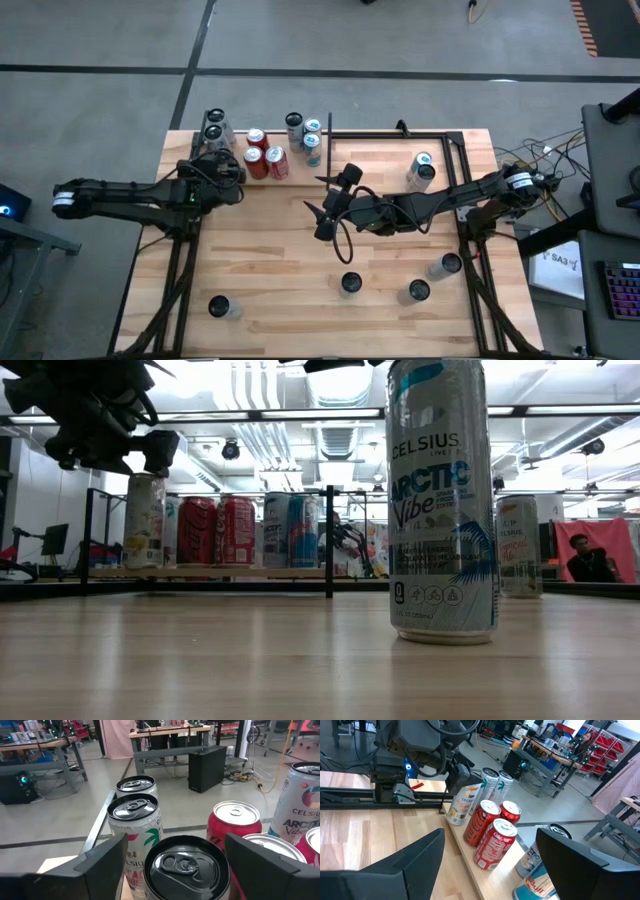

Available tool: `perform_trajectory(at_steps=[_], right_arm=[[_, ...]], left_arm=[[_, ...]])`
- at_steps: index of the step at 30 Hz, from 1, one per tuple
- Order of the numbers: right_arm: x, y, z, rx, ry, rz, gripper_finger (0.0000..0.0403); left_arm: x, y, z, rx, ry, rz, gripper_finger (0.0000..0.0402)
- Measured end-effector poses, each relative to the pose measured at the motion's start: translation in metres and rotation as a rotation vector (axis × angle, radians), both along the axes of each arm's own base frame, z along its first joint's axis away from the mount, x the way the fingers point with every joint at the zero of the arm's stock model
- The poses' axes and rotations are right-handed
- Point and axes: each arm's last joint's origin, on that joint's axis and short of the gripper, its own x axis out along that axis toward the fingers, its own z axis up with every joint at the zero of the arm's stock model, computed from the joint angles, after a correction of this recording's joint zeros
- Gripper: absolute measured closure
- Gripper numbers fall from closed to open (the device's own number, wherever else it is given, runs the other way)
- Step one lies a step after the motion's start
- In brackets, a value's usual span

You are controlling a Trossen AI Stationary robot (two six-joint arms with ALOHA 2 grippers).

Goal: Place canned beverage on shelf
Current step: Put the middle left white and yellow soda can on the shelf

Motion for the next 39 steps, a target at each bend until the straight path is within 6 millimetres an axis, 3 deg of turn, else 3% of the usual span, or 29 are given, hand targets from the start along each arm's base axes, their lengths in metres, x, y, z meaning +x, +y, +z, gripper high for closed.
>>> perform_trajectory(at_steps=[14, 19, 26, 32, 39], right_arm=[[0.0, 0.0, 0.0, 0.0, 0.0, 0.0, 0.0099], [0.0, 0.0, 0.0, 0.0, -0.001, 0.0, 0.0099], [0.0, 0.0, 0.0, 0.0, -0.001, -0.001, 0.0099], [0.0, 0.0, 0.0, -0.001, 0.0, -0.001, 0.0099], [-0.003, 0.001, -0.002, -0.008, 0.042, 0.003, 0.0099]], left_arm=[[0.0, 0.0, 0.001, 0.005, 0.004, 0.001, 0.0088], [0.002, 0.0, 0.015, 0.017, 0.049, -0.015, 0.0088], [0.006, 0.001, 0.05, 0.045, 0.087, -0.034, 0.0088], [0.009, -0.002, 0.091, -0.095, 0.113, -0.316, 0.0088], [-0.014, -0.009, 0.133, -0.292, 0.132, -0.5, 0.0091]])
